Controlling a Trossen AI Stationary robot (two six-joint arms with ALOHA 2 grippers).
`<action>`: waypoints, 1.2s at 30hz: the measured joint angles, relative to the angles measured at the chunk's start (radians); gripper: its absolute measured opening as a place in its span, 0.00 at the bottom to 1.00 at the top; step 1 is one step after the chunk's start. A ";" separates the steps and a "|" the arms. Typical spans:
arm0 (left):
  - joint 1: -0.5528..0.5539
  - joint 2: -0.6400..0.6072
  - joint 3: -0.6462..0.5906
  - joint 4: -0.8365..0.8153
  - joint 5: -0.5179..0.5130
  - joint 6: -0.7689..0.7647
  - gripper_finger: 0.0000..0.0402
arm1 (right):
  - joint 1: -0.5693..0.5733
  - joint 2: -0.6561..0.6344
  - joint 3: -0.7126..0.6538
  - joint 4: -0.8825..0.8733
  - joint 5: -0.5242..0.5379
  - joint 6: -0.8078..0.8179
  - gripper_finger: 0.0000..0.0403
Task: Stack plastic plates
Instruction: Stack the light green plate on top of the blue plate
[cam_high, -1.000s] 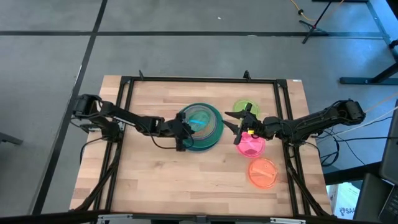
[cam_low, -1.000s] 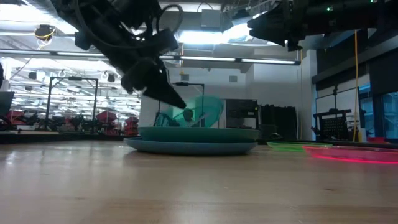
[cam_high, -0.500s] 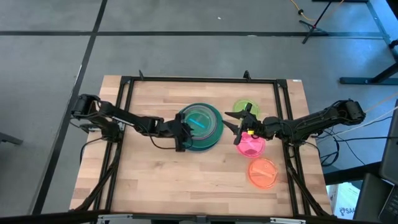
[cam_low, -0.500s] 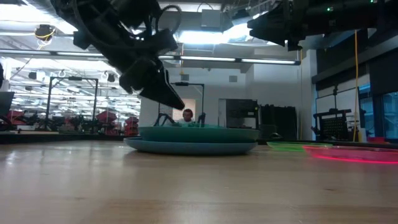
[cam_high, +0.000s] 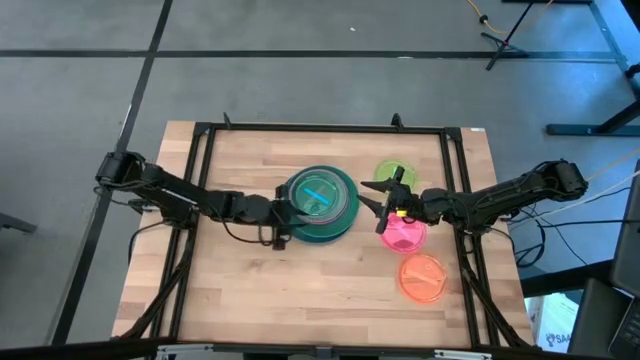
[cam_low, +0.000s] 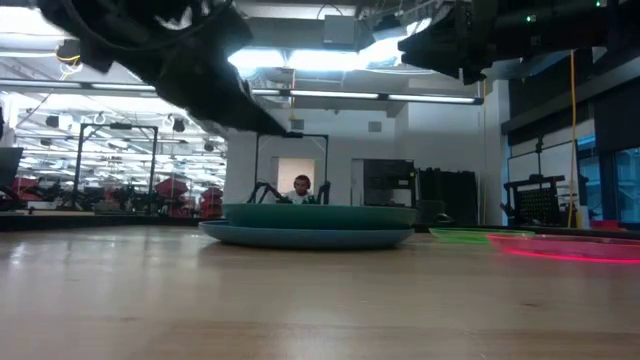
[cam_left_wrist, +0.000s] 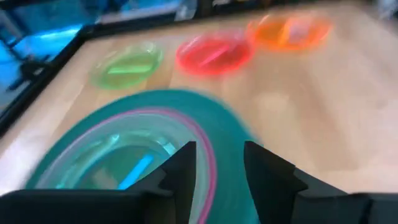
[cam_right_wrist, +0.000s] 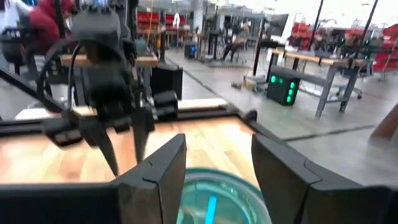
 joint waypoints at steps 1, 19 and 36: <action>-0.001 -0.014 -0.040 0.062 0.025 -0.012 0.32 | 0.000 0.000 0.000 -0.012 0.002 0.007 0.44; -0.059 -0.033 -0.235 0.488 0.072 -0.087 0.32 | -0.263 0.000 0.000 -0.560 0.091 0.377 0.44; -0.060 -0.033 -0.235 0.483 0.009 -0.090 0.32 | -0.355 0.298 0.131 -0.814 -0.079 0.429 0.44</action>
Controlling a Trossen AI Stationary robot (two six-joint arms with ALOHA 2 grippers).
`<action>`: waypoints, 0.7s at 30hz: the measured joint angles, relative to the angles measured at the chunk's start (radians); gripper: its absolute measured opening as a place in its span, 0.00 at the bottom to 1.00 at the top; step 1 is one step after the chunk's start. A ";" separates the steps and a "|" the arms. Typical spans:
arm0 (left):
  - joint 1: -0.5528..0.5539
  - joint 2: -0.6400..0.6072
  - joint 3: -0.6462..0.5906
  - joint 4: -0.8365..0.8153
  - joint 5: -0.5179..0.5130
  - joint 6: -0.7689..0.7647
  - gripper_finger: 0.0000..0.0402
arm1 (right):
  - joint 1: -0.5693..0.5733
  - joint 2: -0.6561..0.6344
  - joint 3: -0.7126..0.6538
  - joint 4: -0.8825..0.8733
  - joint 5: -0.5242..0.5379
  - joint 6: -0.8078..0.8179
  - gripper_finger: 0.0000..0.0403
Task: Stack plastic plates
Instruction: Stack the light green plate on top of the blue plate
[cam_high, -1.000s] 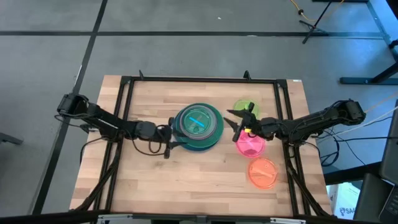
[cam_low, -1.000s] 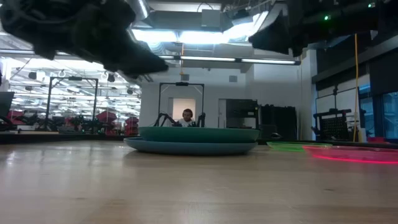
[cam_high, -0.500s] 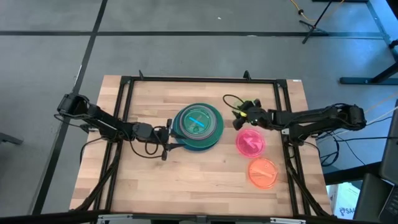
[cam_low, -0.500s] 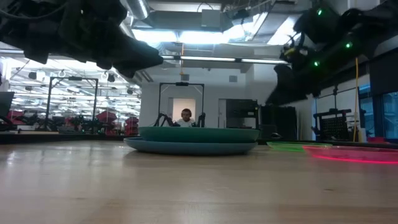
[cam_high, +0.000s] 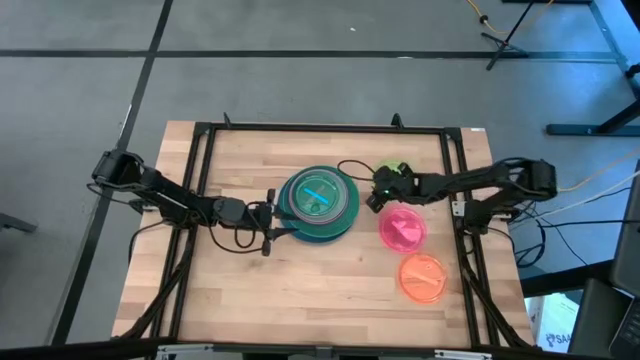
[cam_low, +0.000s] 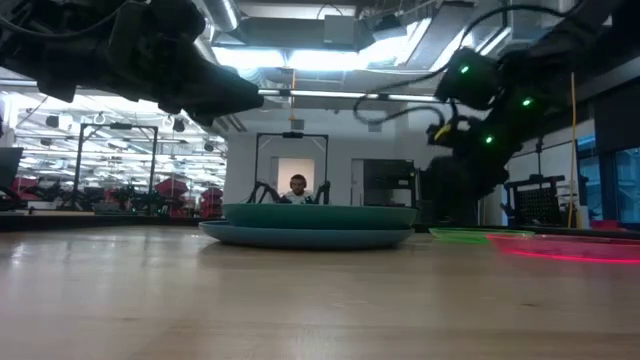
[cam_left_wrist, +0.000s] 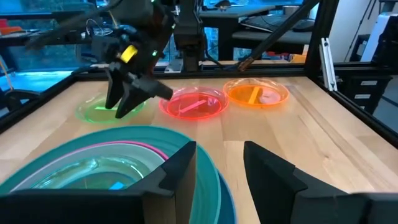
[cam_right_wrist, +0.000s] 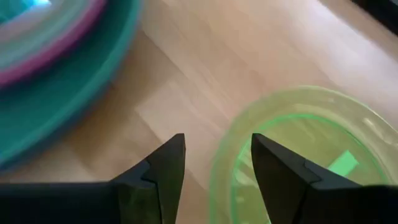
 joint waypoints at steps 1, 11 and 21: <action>0.000 0.000 0.000 -0.001 0.000 0.000 0.32 | -0.005 0.021 0.016 -0.023 0.000 0.000 0.44; -0.001 0.000 0.000 -0.012 0.000 -0.001 0.32 | -0.020 0.126 0.051 -0.082 0.030 -0.001 0.38; -0.001 0.000 0.000 -0.015 0.000 -0.024 0.32 | -0.020 0.128 0.048 -0.105 0.063 -0.081 0.02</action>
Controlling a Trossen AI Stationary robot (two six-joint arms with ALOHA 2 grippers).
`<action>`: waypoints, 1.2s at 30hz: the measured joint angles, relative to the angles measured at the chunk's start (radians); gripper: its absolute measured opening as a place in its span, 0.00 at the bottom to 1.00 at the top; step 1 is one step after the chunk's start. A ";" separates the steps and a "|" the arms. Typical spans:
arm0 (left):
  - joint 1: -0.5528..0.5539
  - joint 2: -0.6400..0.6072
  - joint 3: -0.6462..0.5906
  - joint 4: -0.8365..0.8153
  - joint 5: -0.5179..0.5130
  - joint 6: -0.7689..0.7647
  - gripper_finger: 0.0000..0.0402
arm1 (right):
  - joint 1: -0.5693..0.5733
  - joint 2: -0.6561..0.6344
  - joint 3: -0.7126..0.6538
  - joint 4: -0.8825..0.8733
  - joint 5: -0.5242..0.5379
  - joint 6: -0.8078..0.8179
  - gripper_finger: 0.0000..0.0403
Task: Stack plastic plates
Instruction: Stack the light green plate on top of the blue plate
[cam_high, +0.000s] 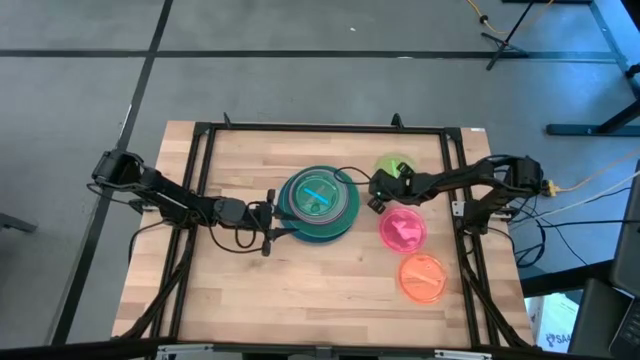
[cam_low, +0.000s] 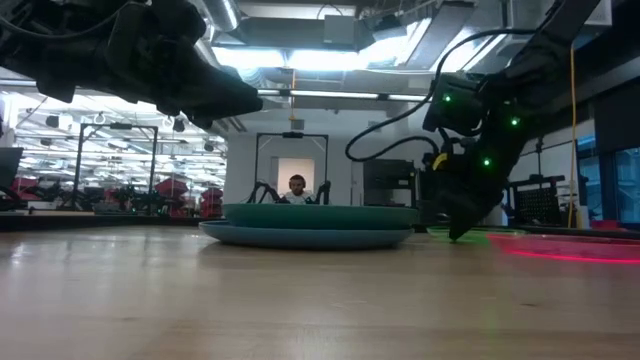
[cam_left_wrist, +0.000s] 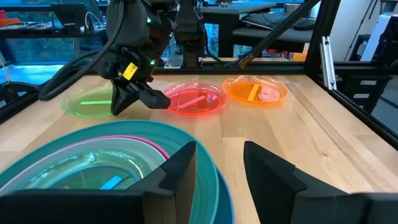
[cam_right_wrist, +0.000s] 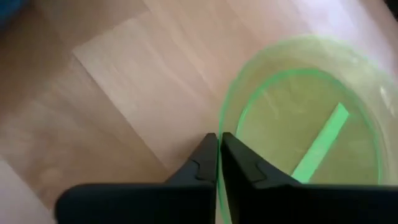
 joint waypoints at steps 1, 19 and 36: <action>0.000 0.000 0.000 0.000 0.000 0.000 0.32 | 0.000 0.000 0.000 0.003 0.000 -0.004 0.02; 0.000 0.000 0.000 -0.023 0.000 0.000 0.32 | 0.189 0.000 0.230 -0.044 0.158 -0.188 0.01; 0.000 0.000 0.000 -0.024 0.000 -0.002 0.32 | 0.303 0.050 0.293 0.357 -0.113 -0.396 0.00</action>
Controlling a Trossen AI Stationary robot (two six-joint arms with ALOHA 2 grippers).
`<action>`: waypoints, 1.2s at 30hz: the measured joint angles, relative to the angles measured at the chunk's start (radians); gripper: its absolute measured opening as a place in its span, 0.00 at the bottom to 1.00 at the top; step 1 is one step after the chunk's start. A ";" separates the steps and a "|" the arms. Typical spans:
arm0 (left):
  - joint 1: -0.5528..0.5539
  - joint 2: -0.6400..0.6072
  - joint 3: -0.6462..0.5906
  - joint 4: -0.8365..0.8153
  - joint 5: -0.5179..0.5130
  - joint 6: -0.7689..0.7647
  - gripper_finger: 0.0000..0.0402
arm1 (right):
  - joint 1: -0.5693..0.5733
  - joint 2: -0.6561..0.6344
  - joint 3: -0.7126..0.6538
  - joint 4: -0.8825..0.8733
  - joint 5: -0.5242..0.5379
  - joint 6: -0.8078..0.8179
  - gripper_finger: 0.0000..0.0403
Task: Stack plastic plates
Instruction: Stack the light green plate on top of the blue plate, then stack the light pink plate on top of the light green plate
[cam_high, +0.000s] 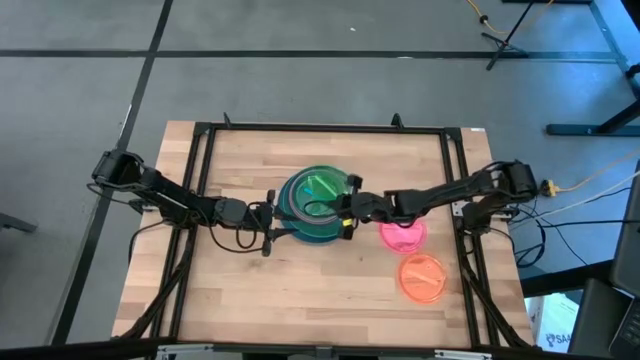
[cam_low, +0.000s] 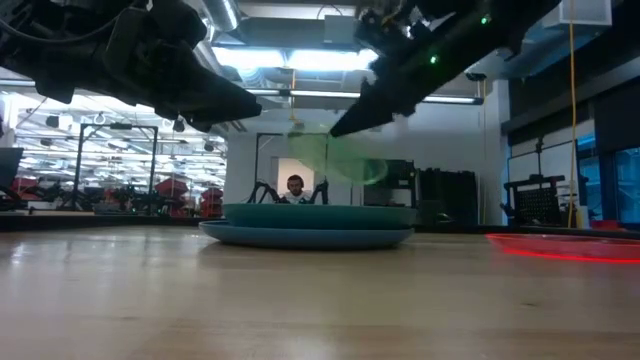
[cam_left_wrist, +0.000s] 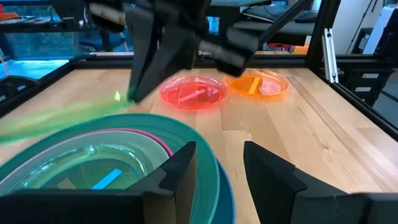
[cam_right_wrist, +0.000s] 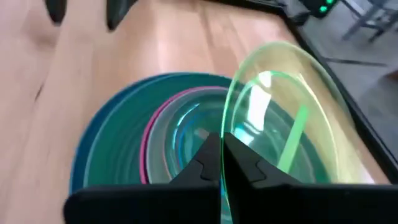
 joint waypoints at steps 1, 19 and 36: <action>0.000 0.000 0.000 0.001 0.000 0.000 0.32 | 0.000 0.014 -0.002 0.011 -0.011 -0.015 0.00; -0.001 0.000 0.000 -0.006 0.000 0.000 0.32 | -0.006 0.142 -0.002 0.178 -0.065 -0.038 0.00; -0.001 0.000 0.000 -0.005 0.000 -0.001 0.32 | -0.008 0.142 -0.002 0.149 -0.064 0.058 0.24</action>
